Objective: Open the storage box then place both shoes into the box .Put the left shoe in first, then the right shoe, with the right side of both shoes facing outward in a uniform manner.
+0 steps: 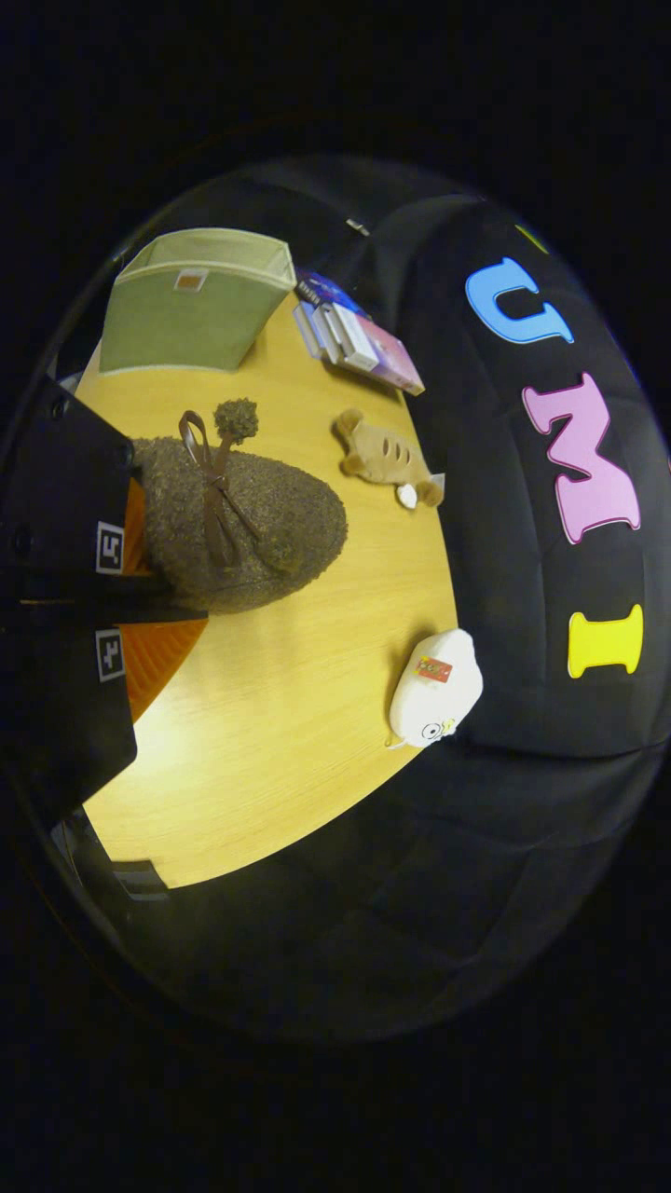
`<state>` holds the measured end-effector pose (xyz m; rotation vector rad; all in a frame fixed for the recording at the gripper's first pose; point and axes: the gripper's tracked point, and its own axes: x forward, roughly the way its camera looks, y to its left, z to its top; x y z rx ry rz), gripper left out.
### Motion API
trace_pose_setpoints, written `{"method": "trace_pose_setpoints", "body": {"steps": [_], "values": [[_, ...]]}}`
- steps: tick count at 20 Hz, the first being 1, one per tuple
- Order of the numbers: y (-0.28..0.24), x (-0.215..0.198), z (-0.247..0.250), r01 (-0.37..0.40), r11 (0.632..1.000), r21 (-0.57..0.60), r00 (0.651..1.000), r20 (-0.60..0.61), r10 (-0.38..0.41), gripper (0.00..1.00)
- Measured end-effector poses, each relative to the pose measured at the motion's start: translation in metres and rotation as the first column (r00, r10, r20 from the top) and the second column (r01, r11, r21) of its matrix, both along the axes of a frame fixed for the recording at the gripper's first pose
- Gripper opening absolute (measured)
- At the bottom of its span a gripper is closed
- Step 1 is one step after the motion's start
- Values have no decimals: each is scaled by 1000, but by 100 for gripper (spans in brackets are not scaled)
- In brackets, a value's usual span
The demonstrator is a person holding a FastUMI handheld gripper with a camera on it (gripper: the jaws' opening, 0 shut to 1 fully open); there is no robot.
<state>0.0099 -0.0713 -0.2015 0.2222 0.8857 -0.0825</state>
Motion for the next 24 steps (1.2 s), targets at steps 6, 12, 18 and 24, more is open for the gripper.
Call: {"method": "trace_pose_setpoints", "body": {"steps": [6, 12, 18, 24], "values": [[93, -7, 71, 16, 998, 67, 996, 81, -21, 7], [204, -13, 102, -29, 984, 176, 995, 98, 11, 7], [301, -3, 98, -122, 973, 195, 991, 77, 108, 7], [357, -2, 60, -149, 965, 218, 988, -11, 155, 7]]}}
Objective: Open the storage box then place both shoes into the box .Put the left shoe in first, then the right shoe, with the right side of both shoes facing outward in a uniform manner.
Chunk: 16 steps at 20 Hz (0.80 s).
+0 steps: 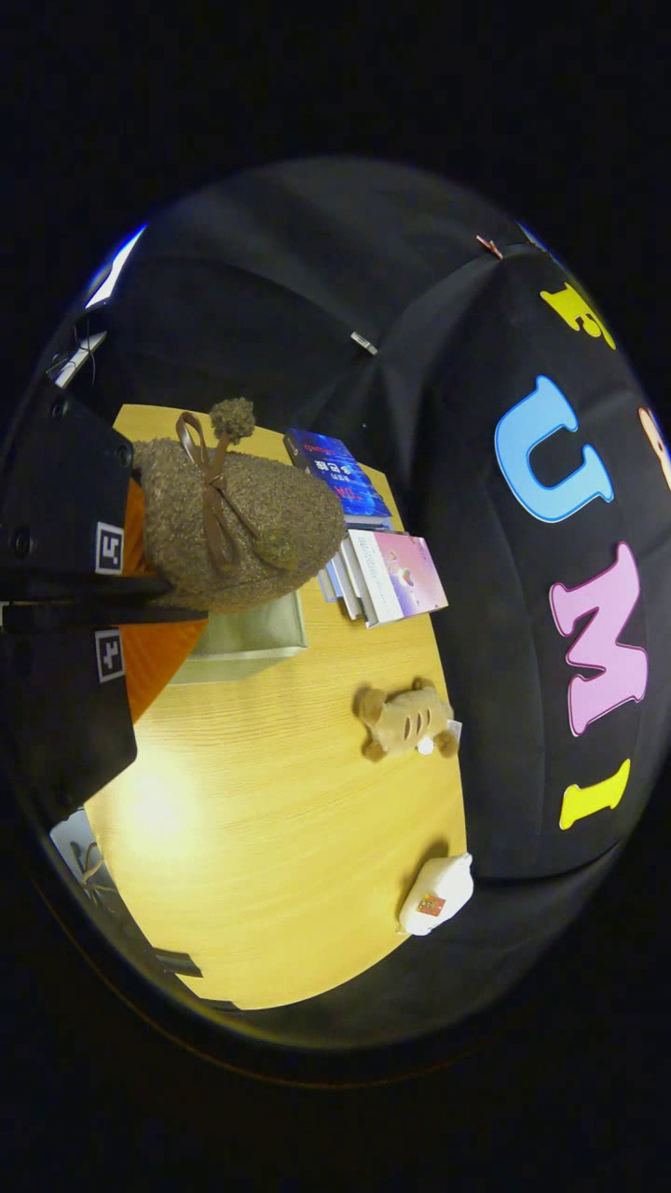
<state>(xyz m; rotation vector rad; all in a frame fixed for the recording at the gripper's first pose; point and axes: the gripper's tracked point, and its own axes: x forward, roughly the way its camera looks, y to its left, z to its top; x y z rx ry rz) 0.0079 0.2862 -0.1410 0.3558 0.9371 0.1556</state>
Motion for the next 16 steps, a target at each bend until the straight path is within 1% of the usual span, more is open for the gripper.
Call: {"method": "trace_pose_setpoints", "body": {"steps": [3, 4, 6, 9, 10, 13, 16], "values": [[13, 2, -15, -7, 1000, 1, 1000, -24, 7, 8], [15, 0, -19, -12, 1000, 10, 999, -42, 12, 18], [21, -7, -19, -18, 999, 39, 999, -45, 20, 48], [9, -10, -9, -25, 1000, 12, 1000, 11, 24, 100], [4, -12, -5, -29, 1000, 6, 999, 25, 29, 98], [-18, -11, 8, -26, 1000, 4, 997, 68, 26, 99], [-43, -5, 27, -20, 1000, 3, 989, 149, 19, 99]]}}
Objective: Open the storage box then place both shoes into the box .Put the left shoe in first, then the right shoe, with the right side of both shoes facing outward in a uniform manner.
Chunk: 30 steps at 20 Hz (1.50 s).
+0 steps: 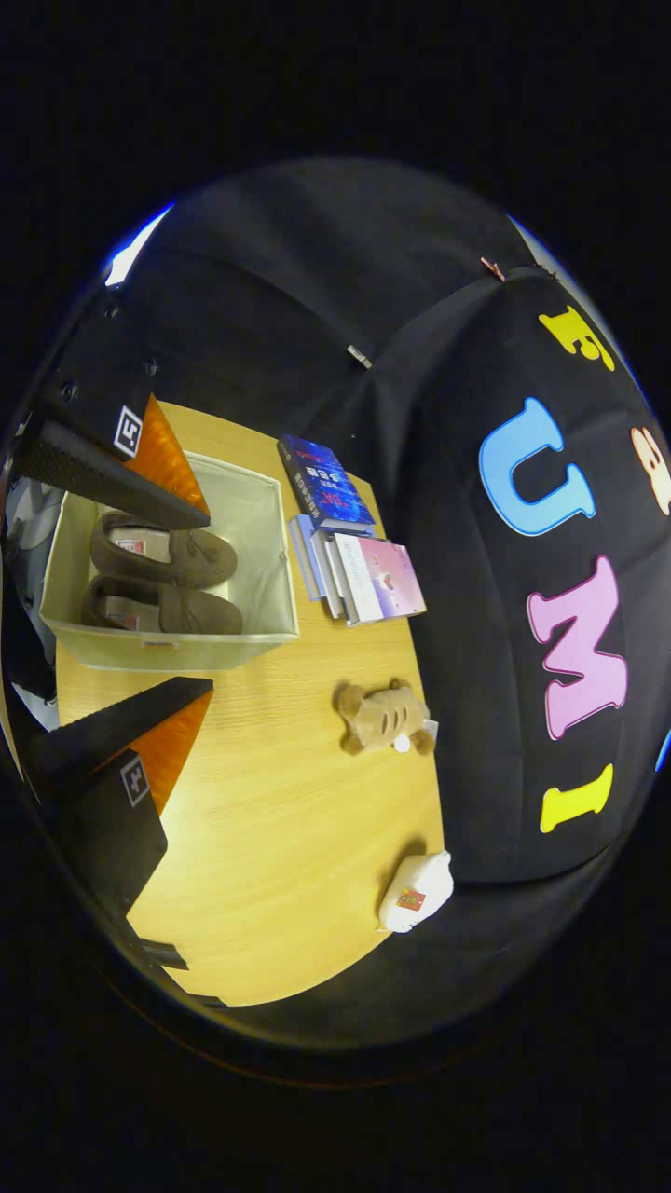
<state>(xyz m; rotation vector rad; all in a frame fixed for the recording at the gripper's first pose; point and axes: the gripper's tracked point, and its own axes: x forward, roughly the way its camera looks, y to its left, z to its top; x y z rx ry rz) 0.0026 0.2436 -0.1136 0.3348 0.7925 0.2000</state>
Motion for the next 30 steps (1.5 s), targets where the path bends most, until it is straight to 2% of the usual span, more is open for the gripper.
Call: {"method": "trace_pose_setpoints", "body": {"steps": [5, 9, 12, 18, 23, 27, 30], "values": [[-69, 16, 22, -20, 996, -82, 992, 125, 31, 99], [-130, 24, 42, -25, 990, -141, 972, 229, 57, 99], [-173, 26, 58, -26, 980, -197, 945, 316, 89, 99], [-247, 27, 88, -5, 953, -304, 858, 489, 161, 99], [-283, 25, 92, 43, 960, -276, 841, 528, 114, 99], [-294, 32, 107, 73, 966, -249, 801, 592, 92, 99], [-297, 34, 106, 106, 959, -263, 804, 590, 73, 99]]}}
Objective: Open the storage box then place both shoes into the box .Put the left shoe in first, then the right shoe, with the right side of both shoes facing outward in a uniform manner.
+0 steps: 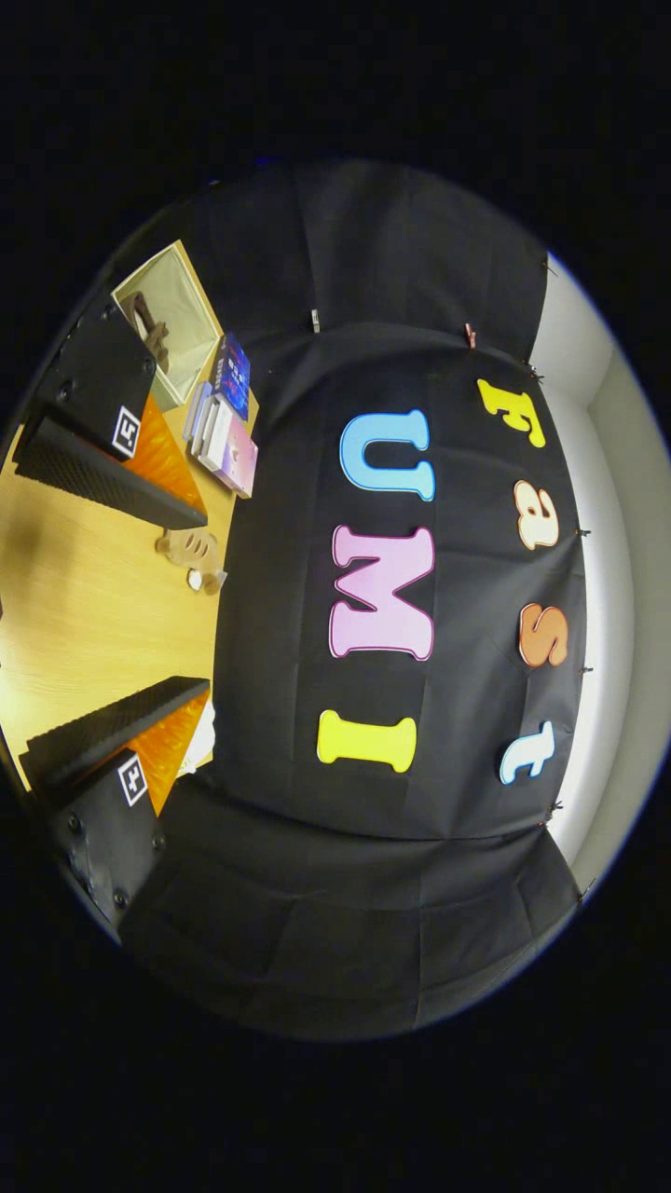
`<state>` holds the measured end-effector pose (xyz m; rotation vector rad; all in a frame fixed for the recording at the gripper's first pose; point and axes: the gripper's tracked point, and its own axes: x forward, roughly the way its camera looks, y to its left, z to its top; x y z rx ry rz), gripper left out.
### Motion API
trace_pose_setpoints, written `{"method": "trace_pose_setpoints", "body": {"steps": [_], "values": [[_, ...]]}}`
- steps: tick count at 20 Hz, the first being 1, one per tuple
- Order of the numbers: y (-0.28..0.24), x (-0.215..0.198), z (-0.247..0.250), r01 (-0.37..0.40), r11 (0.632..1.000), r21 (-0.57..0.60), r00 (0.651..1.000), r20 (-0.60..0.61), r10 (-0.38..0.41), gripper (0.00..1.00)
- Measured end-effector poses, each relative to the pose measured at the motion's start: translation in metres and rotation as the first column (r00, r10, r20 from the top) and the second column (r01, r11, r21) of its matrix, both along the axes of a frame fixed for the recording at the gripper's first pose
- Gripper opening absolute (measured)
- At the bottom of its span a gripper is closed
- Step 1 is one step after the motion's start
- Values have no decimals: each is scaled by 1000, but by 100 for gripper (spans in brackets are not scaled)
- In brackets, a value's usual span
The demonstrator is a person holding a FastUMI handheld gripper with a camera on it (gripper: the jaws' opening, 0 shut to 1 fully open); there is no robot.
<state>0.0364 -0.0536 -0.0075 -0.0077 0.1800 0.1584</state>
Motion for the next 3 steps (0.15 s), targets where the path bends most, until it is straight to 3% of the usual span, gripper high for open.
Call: {"method": "trace_pose_setpoints", "body": {"steps": [3], "values": [[9, 6, -4, 33, 999, 17, 999, -22, -32, 99]]}}
